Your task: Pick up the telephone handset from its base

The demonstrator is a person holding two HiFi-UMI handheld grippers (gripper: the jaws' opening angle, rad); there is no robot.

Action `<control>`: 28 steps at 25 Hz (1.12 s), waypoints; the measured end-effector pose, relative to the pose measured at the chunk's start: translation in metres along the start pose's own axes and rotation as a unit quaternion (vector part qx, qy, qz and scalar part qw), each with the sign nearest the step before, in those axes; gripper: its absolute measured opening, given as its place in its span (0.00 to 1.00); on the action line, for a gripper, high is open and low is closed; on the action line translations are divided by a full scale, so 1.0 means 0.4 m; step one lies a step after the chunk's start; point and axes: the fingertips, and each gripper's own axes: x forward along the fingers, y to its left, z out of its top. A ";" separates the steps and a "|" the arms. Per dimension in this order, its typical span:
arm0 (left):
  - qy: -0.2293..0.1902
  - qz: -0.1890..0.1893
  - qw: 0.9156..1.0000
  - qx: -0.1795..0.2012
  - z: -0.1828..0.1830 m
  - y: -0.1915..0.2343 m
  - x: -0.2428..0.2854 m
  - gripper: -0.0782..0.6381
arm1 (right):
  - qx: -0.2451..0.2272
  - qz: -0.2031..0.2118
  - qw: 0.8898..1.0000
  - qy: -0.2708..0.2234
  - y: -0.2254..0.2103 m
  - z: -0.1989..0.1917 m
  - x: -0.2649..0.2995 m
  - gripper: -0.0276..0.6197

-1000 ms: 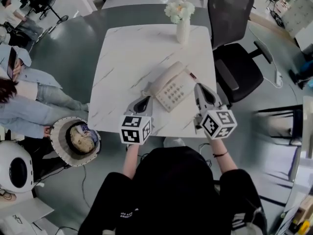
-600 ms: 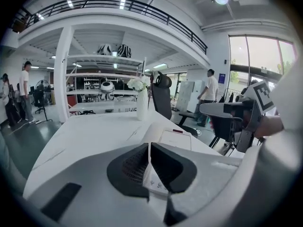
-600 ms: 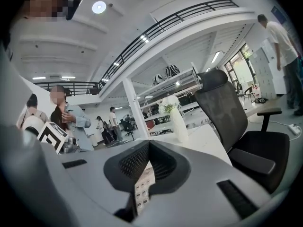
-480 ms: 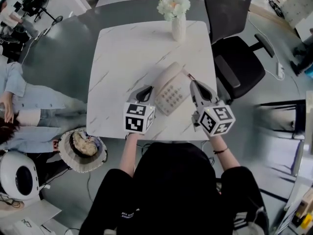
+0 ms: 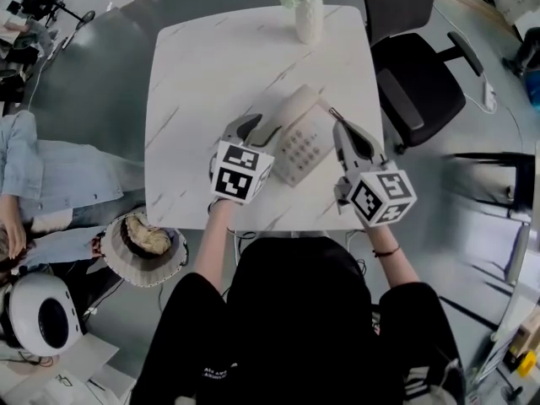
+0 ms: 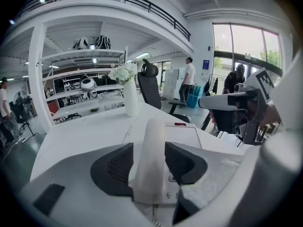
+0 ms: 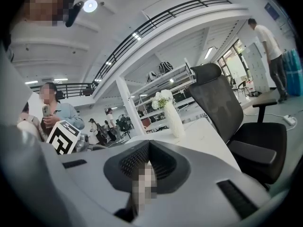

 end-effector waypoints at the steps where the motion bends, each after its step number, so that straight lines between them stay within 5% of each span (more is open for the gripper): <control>1: 0.009 -0.009 1.000 0.006 -0.003 -0.002 0.014 0.40 | 0.001 -0.001 1.000 0.000 -0.004 0.000 0.001 0.03; 9: 0.063 -0.049 0.996 0.029 -0.047 -0.017 0.092 0.47 | 0.021 -0.014 1.000 -0.004 -0.027 -0.012 -0.005 0.03; 18: 0.113 -0.047 0.991 0.051 -0.079 -0.023 0.143 0.46 | 0.034 -0.029 0.999 -0.003 -0.049 -0.034 -0.018 0.03; 28: 0.104 -0.050 0.991 0.061 -0.080 -0.029 0.143 0.41 | 0.028 -0.028 0.999 -0.005 -0.042 -0.029 -0.023 0.03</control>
